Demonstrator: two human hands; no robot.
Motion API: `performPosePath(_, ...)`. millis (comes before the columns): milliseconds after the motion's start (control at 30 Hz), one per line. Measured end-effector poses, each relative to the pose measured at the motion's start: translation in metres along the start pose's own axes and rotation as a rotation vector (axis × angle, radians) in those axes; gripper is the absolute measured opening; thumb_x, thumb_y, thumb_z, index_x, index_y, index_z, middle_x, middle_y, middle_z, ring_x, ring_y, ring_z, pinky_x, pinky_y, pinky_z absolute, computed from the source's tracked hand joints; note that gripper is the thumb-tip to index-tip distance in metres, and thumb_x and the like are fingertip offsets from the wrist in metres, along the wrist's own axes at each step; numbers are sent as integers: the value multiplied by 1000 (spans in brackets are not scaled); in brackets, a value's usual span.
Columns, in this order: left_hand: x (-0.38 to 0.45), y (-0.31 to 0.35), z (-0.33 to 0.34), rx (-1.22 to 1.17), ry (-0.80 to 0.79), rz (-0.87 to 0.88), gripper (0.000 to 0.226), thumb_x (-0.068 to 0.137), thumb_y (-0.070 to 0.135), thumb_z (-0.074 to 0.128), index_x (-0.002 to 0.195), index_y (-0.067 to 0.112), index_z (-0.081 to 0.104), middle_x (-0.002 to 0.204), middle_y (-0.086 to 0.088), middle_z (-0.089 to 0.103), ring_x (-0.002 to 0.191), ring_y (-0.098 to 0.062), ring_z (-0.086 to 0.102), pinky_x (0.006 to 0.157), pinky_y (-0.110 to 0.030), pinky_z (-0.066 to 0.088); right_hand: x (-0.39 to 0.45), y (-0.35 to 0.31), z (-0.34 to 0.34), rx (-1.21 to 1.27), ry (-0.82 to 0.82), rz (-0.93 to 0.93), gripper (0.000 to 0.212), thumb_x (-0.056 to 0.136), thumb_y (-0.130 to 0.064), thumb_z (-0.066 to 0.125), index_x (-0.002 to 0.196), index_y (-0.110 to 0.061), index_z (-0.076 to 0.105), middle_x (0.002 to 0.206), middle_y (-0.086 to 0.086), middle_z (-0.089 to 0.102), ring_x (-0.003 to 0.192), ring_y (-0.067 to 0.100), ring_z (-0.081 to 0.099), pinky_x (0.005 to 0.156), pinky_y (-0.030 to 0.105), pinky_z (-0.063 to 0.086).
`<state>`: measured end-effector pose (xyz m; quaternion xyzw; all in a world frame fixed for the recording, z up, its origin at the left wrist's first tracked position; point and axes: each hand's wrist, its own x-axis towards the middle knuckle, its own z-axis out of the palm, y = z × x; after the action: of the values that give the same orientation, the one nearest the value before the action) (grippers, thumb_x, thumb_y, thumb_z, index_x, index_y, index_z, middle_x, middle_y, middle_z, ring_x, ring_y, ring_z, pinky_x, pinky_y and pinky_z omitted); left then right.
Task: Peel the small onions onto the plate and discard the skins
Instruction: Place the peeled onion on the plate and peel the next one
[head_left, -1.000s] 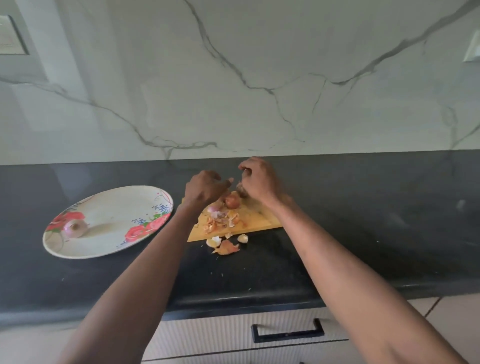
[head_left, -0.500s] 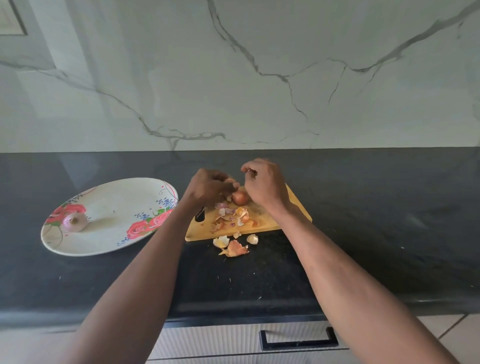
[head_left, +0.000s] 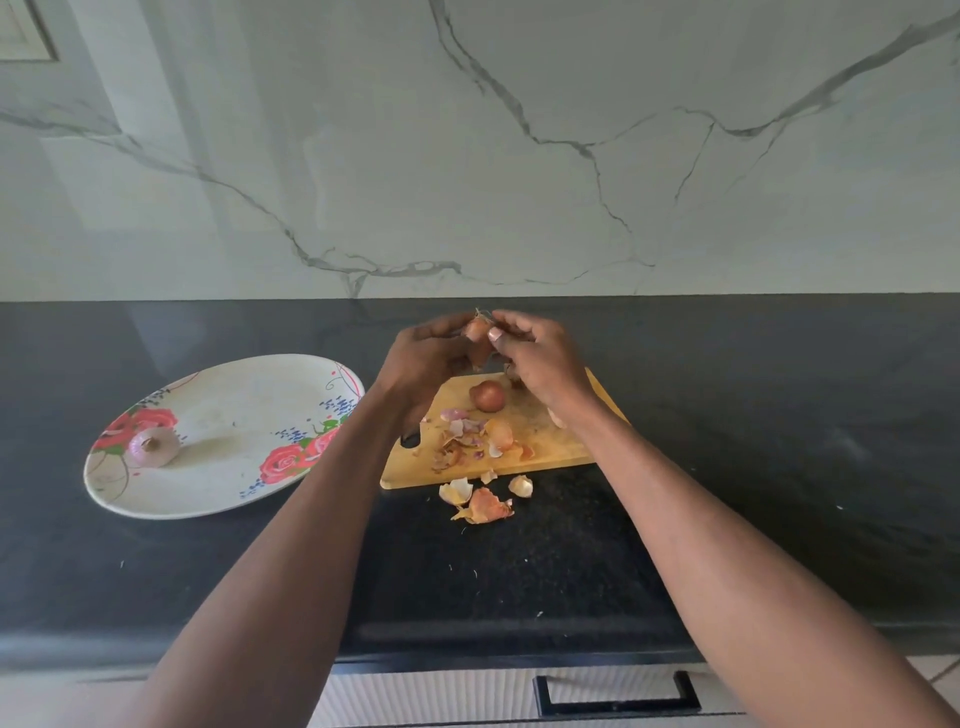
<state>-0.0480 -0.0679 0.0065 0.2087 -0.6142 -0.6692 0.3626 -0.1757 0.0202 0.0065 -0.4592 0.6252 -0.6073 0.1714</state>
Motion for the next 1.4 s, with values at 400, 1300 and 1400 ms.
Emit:
performPosePath(400,4,0,-8,-72,19,-167,24,101,10,55,121,7,67,113,-19,71,97,-26,67,85,-36,57,6,2,-6,385,-2,242,16,83,2,73,90,-13,74,83,9,74,74,16,63,54,28,38)
performPosePath(1300,-45,4,-5,-6,166,-9,15,95,5,65,88,-6,73,75,-15,74,68,-28,72,61,-30,60,-30,-5,-9,261,-126,158,25,76,-6,82,97,-11,70,99,13,76,96,32,72,79,40,58)
performPosePath(1400,-49,5,-8,17,167,4,9,93,7,68,90,0,73,76,-12,72,72,-24,70,62,-28,58,-37,-11,-14,315,-172,151,16,87,2,69,99,-8,71,94,14,75,78,30,74,62,29,59)
